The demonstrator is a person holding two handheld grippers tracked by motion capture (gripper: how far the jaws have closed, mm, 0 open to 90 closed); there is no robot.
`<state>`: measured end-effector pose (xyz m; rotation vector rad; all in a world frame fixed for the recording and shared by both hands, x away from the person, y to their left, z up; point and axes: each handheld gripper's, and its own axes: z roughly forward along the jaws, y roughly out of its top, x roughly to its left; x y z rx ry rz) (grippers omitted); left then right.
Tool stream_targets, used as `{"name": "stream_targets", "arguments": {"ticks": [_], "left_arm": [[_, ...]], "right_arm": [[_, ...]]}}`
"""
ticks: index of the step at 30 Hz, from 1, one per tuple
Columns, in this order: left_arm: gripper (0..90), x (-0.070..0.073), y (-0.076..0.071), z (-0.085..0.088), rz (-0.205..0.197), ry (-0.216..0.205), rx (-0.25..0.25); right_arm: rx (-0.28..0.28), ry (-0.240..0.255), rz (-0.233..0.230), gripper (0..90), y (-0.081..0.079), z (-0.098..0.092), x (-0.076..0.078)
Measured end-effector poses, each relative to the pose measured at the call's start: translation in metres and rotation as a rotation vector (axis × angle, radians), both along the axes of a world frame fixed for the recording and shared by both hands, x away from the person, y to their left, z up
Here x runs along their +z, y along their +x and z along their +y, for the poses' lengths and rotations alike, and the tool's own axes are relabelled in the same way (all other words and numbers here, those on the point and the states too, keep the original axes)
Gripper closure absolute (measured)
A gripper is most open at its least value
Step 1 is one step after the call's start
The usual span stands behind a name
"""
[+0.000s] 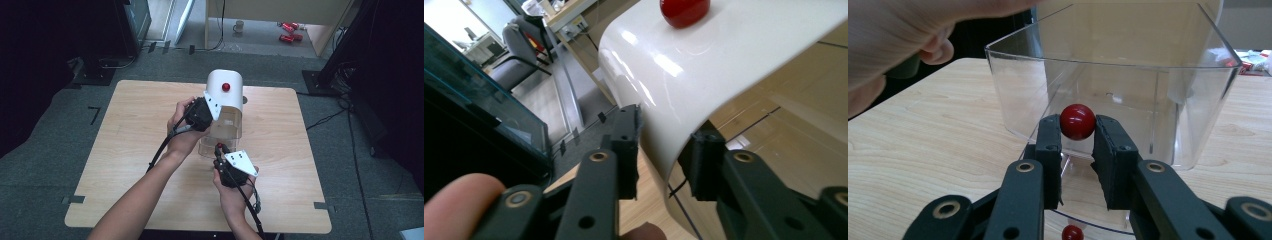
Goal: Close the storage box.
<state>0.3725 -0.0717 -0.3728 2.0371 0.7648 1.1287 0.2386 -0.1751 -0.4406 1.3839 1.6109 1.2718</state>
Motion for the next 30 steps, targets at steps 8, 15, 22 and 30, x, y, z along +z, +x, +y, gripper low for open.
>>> {"name": "stream_targets", "arguments": {"ticks": [8,15,22,30], "left_arm": [[80.8,-0.001,-0.002,0.0,0.022,-0.027,0.034],[85.4,-0.001,-0.004,-0.001,0.037,-0.016,0.057],[86.6,-0.003,-0.007,-0.003,0.019,-0.02,0.082],[87.7,-0.004,-0.015,-0.006,0.013,-0.012,0.106]], "right_arm": [[0.002,0.003,-0.001,75.0,0.003,-0.002,0.0],[0.003,0.009,-0.006,75.0,0.009,0.0,0.002],[0.002,-0.003,-0.012,75.0,0.01,0.0,0.001],[-0.017,-0.007,-0.02,75.0,0.017,0.001,-0.001]]}}
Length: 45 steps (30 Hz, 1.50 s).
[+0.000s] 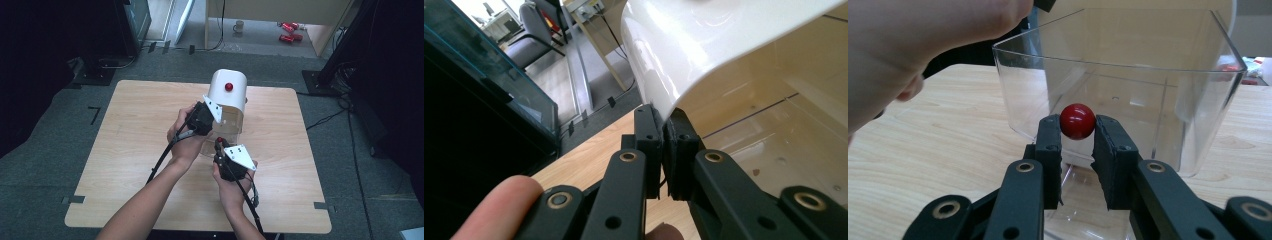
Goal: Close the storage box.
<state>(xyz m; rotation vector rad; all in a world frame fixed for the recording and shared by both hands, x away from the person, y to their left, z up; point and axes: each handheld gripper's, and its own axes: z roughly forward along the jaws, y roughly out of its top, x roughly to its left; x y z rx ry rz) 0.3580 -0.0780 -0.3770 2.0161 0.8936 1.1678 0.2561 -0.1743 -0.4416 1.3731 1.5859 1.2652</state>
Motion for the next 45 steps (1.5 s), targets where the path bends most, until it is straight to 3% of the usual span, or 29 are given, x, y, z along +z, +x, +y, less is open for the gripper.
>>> {"name": "stream_targets", "arguments": {"ticks": [14,22,27,30,31,37,41,45], "left_arm": [[88.4,-0.001,-0.015,-0.001,0.001,-0.043,-0.01],[88.6,-0.003,-0.018,0.002,-0.012,-0.048,0.029],[87.3,-0.005,-0.02,0.004,-0.006,-0.096,0.03],[81.2,-0.004,-0.02,0.006,0.001,-0.133,0.015],[74.1,-0.004,-0.02,0.006,0.002,-0.134,0.014],[68.7,-0.003,-0.015,0.01,0.029,-0.157,-0.019],[65.8,-0.002,-0.012,0.01,0.018,-0.15,-0.032],[63.7,0.001,-0.008,0.012,0.041,-0.187,-0.068]], "right_arm": [[-0.021,0.004,0.003,74.9,0.032,-0.011,-0.002],[0.015,-0.011,0.004,74.9,0.037,-0.01,-0.004],[0.033,-0.009,0.007,74.9,0.037,-0.014,-0.004],[0.042,-0.009,0.006,74.9,0.037,-0.019,-0.003],[0.039,-0.007,0.008,74.9,0.037,-0.022,-0.003],[0.039,-0.01,0.004,74.9,0.037,-0.028,-0.003],[0.05,0.007,0.013,74.9,0.037,-0.029,-0.004],[0.072,0.027,0.018,72.2,0.029,-0.031,-0.004]]}}
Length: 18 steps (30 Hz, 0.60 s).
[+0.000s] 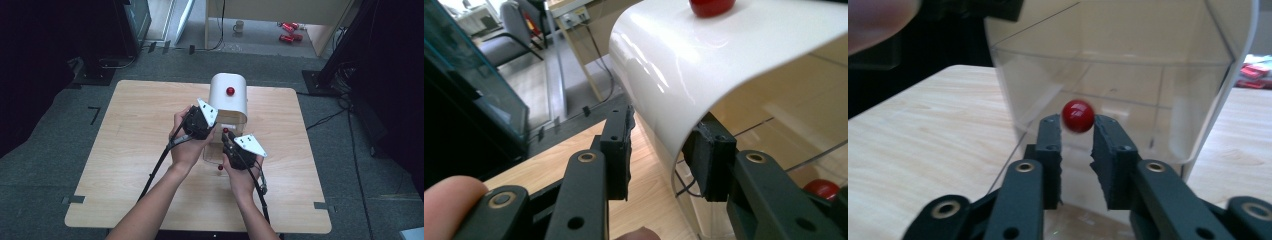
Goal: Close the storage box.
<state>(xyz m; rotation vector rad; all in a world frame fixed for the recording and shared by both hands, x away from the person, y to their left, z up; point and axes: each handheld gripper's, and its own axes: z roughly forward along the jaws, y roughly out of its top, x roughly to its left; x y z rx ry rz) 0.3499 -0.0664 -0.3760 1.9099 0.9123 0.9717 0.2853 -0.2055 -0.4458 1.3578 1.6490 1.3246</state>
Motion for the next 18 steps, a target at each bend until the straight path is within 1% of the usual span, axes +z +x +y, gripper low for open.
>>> {"name": "stream_targets", "arguments": {"ticks": [3,4,6,8,10,13,14,16,17,18], "left_arm": [[63.1,-0.001,0.004,0.001,0.012,-0.017,-0.017],[63.1,-0.001,0.005,0.001,0.018,-0.021,-0.021],[63.1,-0.001,0.006,0.002,0.025,-0.021,-0.025],[63.6,-0.001,0.007,0.003,0.032,-0.03,-0.031],[64.0,0.0,0.008,0.004,0.04,-0.037,-0.036],[65.2,-0.001,0.009,0.003,0.045,-0.041,-0.047],[65.8,-0.001,0.009,0.003,0.045,-0.048,-0.048],[67.2,-0.002,0.01,0.003,0.05,-0.042,-0.043],[67.5,-0.002,0.011,0.002,0.056,-0.044,-0.041],[68.1,-0.003,0.011,0.002,0.061,-0.05,-0.038]], "right_arm": [[0.026,-0.009,0.013,69.2,-0.01,0.002,-0.005],[0.029,-0.013,0.017,68.6,-0.015,0.003,-0.008],[0.03,-0.006,0.036,66.5,-0.022,0.004,-0.014],[0.023,0.011,0.061,66.0,-0.03,0.005,-0.02],[0.005,0.005,0.083,65.2,-0.037,0.006,-0.027],[-0.014,0.019,0.114,63.9,-0.047,0.007,-0.036],[-0.015,0.012,0.122,63.6,-0.051,0.007,-0.04],[-0.023,0.009,0.138,63.2,-0.058,0.008,-0.047],[-0.027,0.011,0.117,63.5,-0.062,0.008,-0.049],[-0.037,0.001,0.109,63.5,-0.065,0.008,-0.049]]}}
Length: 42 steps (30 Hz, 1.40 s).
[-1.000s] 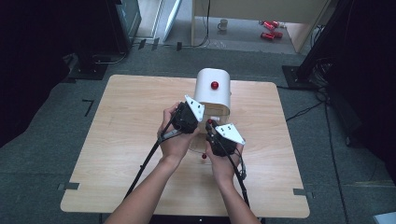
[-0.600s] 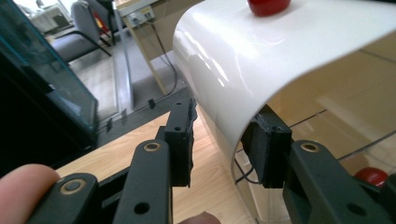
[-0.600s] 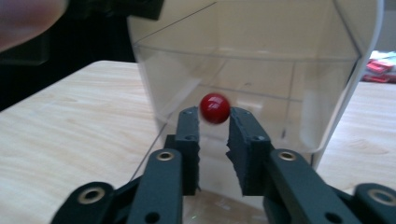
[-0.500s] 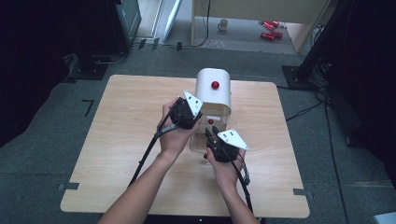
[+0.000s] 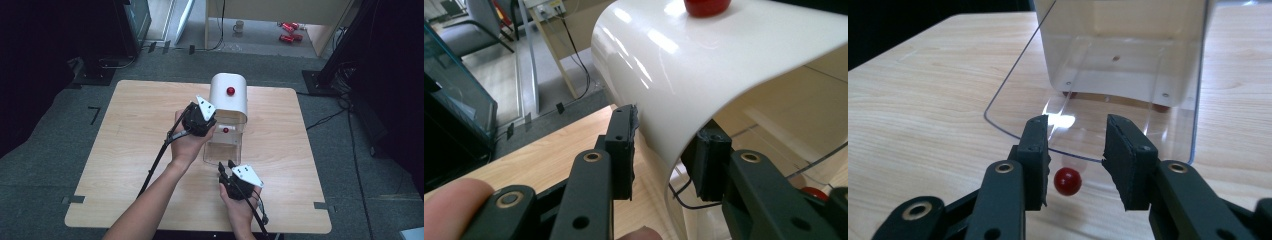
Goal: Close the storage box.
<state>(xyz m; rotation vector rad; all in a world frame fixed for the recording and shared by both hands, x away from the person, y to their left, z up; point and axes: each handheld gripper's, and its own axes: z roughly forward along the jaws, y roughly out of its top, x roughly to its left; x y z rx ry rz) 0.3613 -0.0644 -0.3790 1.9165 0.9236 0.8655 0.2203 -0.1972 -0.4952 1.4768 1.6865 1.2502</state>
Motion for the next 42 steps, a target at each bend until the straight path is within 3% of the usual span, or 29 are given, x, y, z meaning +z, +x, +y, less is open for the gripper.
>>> {"name": "stream_targets", "arguments": {"ticks": [4,12,15,20,25,30,37,42], "left_arm": [[69.4,-0.002,0.001,-0.001,0.008,0.001,0.01],[72.4,-0.003,0.003,-0.002,0.009,0.008,0.025],[72.6,-0.003,0.003,-0.003,0.018,-0.011,0.034],[74.2,-0.004,0.003,-0.004,0.008,0.003,0.049],[76.3,-0.004,0.002,-0.007,0.002,0.013,0.069],[77.8,-0.004,0.002,-0.008,-0.004,0.025,0.08],[80.4,-0.005,0.002,-0.008,-0.006,0.038,0.088],[82.3,-0.005,0.001,-0.008,-0.01,0.063,0.094]], "right_arm": [[-0.039,0.025,-0.02,64.5,-0.013,-0.002,-0.001],[-0.028,0.021,0.059,64.5,-0.027,0.002,-0.018],[-0.025,0.007,0.078,63.6,-0.025,0.007,-0.021],[-0.026,0.017,0.111,62.0,-0.017,0.01,-0.022],[-0.029,-0.015,0.133,62.8,-0.008,0.017,-0.023],[-0.045,-0.035,0.155,71.2,-0.002,0.022,-0.024],[-0.039,-0.031,0.152,74.6,0.0,0.023,-0.022],[-0.035,-0.03,0.116,74.7,0.004,0.021,-0.016]]}}
